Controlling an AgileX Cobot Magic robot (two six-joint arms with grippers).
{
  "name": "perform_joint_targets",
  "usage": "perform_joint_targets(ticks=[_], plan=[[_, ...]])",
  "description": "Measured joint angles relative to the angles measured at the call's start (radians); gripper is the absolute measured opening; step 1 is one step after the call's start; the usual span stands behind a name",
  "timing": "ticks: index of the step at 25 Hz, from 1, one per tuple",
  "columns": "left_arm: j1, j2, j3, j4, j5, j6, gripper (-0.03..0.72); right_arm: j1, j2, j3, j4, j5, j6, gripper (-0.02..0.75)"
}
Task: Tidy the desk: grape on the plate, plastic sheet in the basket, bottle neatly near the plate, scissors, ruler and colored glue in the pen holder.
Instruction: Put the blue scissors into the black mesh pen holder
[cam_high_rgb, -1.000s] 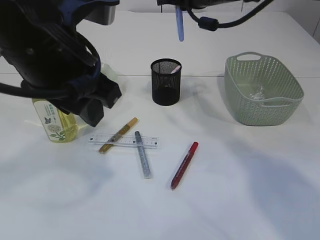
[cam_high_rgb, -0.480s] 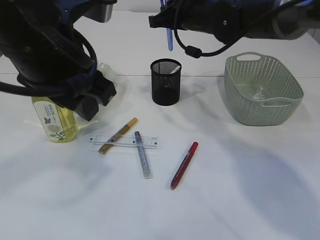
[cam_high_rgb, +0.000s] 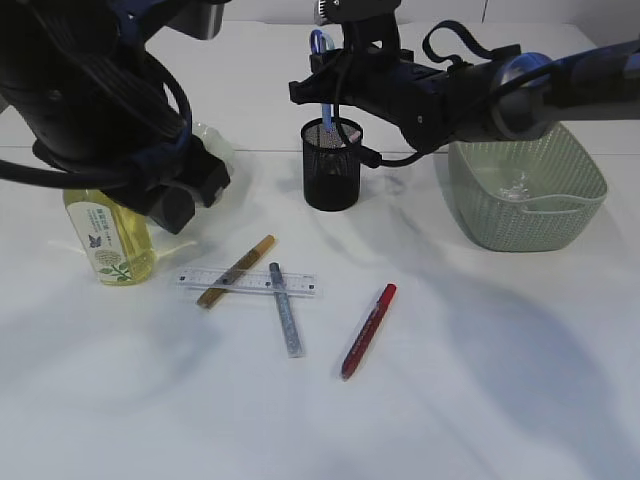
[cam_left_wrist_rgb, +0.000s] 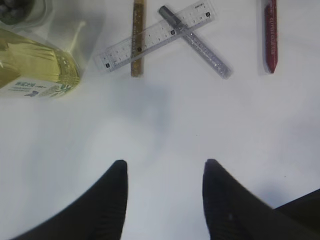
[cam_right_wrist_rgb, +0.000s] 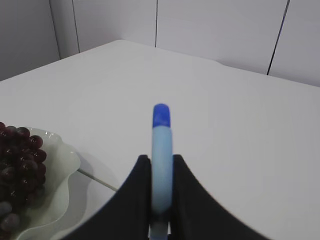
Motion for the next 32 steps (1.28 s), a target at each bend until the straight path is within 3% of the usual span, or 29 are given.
perform_joint_targets(ticks=[13,26,29,32], plan=[[0.0,0.0,0.0,0.005,-0.005,0.0,0.36,0.0,0.069,0.0,0.0,-0.12,0.0,0.082],[0.0,0.0,0.0,0.006,-0.005,0.0,0.36,-0.003,0.072,0.0,0.01,-0.138,-0.033,0.1],[0.0,0.0,0.0,0.006,-0.005,0.0,0.36,-0.003,0.072,0.0,0.02,-0.127,-0.033,0.14],[0.0,0.0,0.0,0.006,-0.005,0.0,0.36,-0.003,0.072,0.0,0.021,-0.118,-0.033,0.23]])
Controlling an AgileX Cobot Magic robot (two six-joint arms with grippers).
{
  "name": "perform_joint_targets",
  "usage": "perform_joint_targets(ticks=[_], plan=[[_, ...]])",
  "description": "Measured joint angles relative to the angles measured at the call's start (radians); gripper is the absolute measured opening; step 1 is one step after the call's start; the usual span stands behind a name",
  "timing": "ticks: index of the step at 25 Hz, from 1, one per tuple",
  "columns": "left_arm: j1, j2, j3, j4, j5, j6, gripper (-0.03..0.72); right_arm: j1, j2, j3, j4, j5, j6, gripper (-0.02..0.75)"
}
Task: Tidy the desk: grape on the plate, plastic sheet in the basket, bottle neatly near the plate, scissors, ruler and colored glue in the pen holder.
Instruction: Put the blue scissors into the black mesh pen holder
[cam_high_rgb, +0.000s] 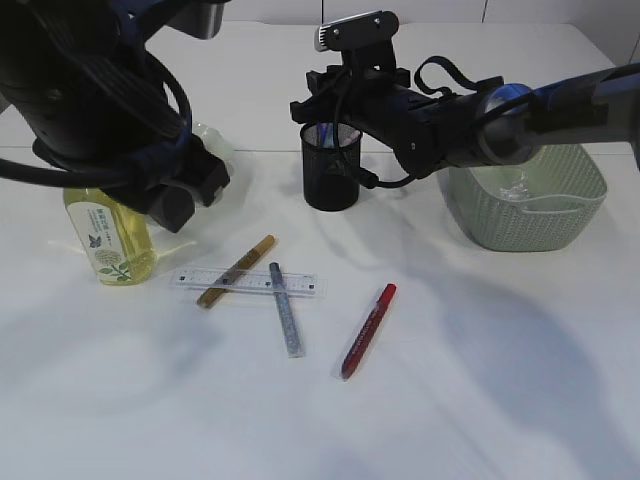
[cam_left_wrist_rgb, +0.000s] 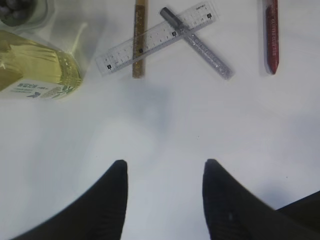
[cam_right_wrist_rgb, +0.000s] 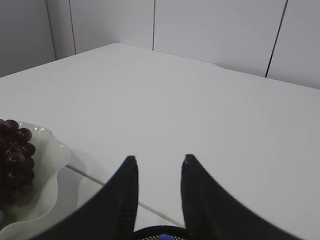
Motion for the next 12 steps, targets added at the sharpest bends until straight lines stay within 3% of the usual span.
perform_joint_targets(ticks=[4,12], plan=[[0.0,0.0,0.0,0.0,0.004,0.0,0.36,0.0,0.0,0.0,0.001,0.004,0.0,0.326],[0.0,0.0,0.0,0.005,0.01,0.0,0.36,0.0,-0.024,-0.009,0.004,0.122,0.0,0.345]])
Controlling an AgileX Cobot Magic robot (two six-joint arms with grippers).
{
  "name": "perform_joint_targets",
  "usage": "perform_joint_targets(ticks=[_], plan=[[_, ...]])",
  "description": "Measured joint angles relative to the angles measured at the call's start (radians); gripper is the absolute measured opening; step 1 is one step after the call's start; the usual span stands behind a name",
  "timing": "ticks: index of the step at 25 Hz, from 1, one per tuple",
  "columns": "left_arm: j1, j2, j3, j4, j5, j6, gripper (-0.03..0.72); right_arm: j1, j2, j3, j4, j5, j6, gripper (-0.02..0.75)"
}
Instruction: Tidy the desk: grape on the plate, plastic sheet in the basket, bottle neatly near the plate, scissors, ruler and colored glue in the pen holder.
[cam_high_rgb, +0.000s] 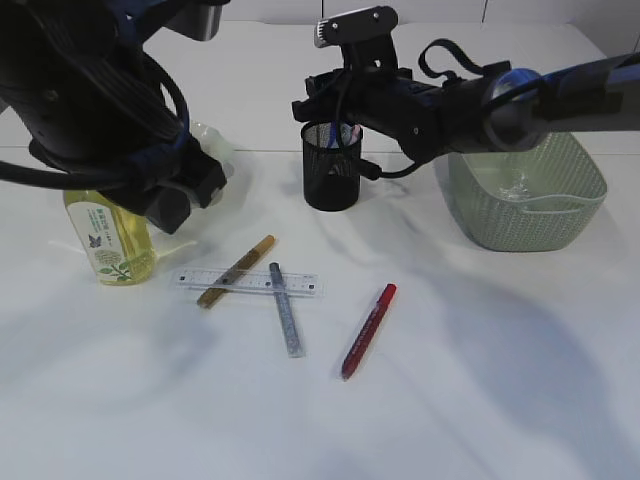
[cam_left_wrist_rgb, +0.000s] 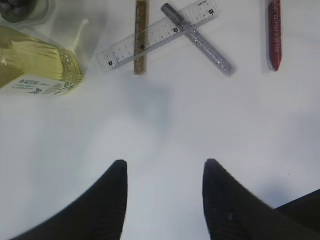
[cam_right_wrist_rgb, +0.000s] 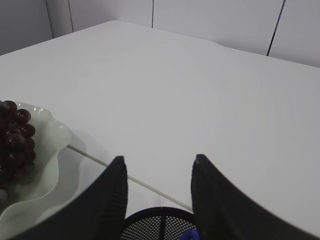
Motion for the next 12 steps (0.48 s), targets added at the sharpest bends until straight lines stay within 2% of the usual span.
perform_joint_targets(ticks=[5,12], plan=[[0.0,0.0,0.0,0.018,0.001,0.0,0.36,0.0,-0.079,-0.059,0.002,0.201,0.0,0.345],[0.0,0.0,0.0,0.095,0.002,0.0,0.36,0.0,-0.239,-0.131,0.091,0.744,0.004,0.346]])
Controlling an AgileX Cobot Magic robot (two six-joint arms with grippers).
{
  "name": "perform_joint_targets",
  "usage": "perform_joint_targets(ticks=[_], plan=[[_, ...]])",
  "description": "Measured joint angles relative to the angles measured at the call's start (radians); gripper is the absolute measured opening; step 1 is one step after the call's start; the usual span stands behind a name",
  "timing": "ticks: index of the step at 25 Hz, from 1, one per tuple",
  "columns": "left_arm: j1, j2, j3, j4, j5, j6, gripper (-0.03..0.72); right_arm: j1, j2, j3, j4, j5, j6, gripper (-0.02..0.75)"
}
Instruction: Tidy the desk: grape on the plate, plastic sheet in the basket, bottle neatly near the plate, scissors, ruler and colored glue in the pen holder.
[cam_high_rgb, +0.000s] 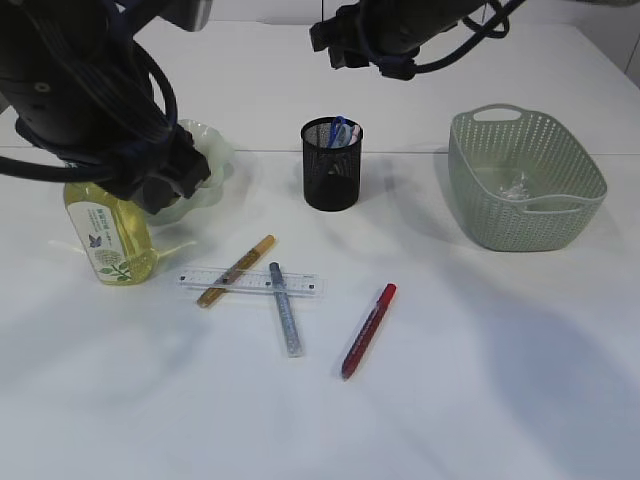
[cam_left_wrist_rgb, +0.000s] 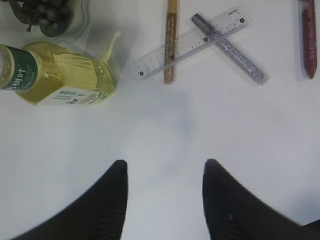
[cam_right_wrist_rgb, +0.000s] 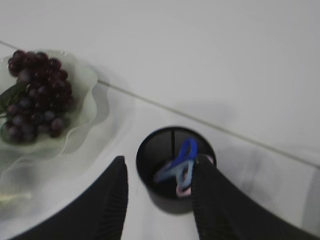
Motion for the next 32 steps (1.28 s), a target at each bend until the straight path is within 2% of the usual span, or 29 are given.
perform_joint_targets(ticks=[4,7,11,14,17,20,24,32], plan=[[0.0,0.0,0.0,0.002,0.0,0.0,0.36,0.0,-0.074,-0.01,0.077,0.276,-0.006,0.346],[0.0,0.0,0.0,0.002,0.0,0.0,0.36,0.0,-0.093,-0.025,0.128,0.467,-0.084,0.346],[0.0,0.0,0.0,-0.013,0.0,0.0,0.36,0.0,-0.095,-0.033,0.165,0.635,-0.171,0.371],[0.0,0.0,0.0,-0.033,0.0,0.0,0.36,0.0,-0.095,-0.033,0.173,0.68,-0.188,0.446],[0.0,0.0,0.0,-0.036,0.0,0.015,0.36,0.0,-0.095,-0.033,0.174,0.702,-0.192,0.483],[0.0,0.0,0.0,-0.039,0.0,0.054,0.36,0.0,-0.095,-0.033,0.176,0.747,-0.184,0.491],[0.0,0.0,0.0,-0.03,0.001,0.131,0.36,0.0,-0.095,-0.033,0.176,0.771,-0.061,0.49],[0.0,0.0,0.0,0.051,-0.001,0.152,0.36,0.0,-0.107,-0.033,0.171,0.777,0.061,0.491]])
